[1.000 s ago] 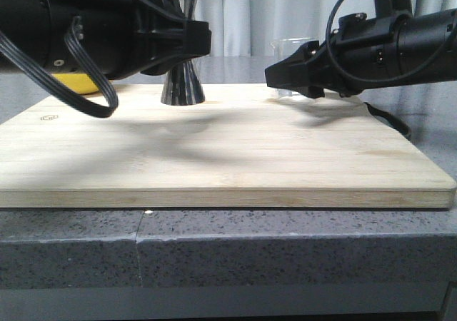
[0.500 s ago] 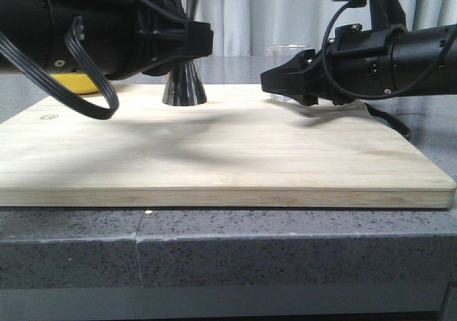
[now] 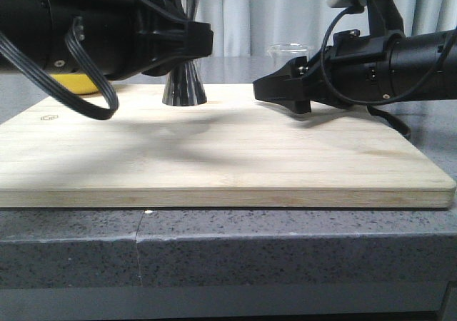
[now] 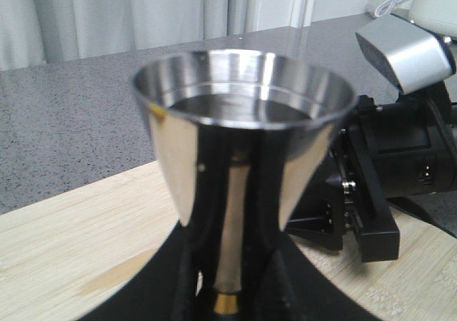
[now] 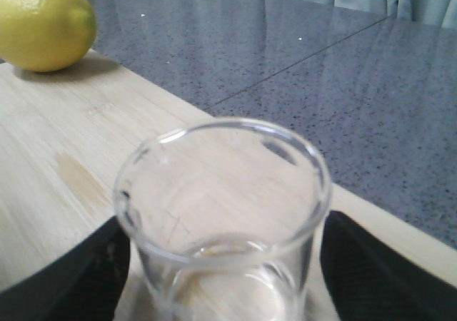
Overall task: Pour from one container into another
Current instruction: 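Tilt the beaker upright and lower it onto the board, then open the right gripper and lift it away from the beaker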
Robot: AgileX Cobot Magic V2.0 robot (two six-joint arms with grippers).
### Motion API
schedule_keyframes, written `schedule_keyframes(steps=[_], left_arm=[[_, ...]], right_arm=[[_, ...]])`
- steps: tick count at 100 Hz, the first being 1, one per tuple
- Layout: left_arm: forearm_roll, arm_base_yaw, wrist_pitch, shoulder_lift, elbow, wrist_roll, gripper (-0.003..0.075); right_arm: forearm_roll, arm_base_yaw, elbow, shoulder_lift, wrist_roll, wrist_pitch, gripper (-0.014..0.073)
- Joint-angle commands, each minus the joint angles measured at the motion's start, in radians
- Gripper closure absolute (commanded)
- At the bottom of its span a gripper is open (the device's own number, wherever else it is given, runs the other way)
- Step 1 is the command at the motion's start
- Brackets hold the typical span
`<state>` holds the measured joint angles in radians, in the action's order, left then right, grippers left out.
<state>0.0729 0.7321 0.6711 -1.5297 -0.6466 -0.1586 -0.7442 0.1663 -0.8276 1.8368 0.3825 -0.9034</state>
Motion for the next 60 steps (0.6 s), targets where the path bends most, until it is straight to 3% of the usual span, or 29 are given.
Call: schedule_keyframes(steps=[1, 17, 60], left_arm=[[-0.005, -0.002, 0.085, 0.041, -0.025, -0.003, 0.0739], [-0.005, -0.002, 0.062, 0.041, -0.025, -0.003, 0.0739], [-0.005, -0.035, 0.062, 0.041, -0.025, -0.003, 0.0739]], right_arm=[[0.018, -0.006, -0.020, -0.041, -0.009, -0.080, 0.0029], [0.018, -0.005, -0.020, -0.047, -0.009, -0.087, -0.0037], [0.019, -0.005, -0.120, -0.137, -0.009, -0.126, -0.0042]])
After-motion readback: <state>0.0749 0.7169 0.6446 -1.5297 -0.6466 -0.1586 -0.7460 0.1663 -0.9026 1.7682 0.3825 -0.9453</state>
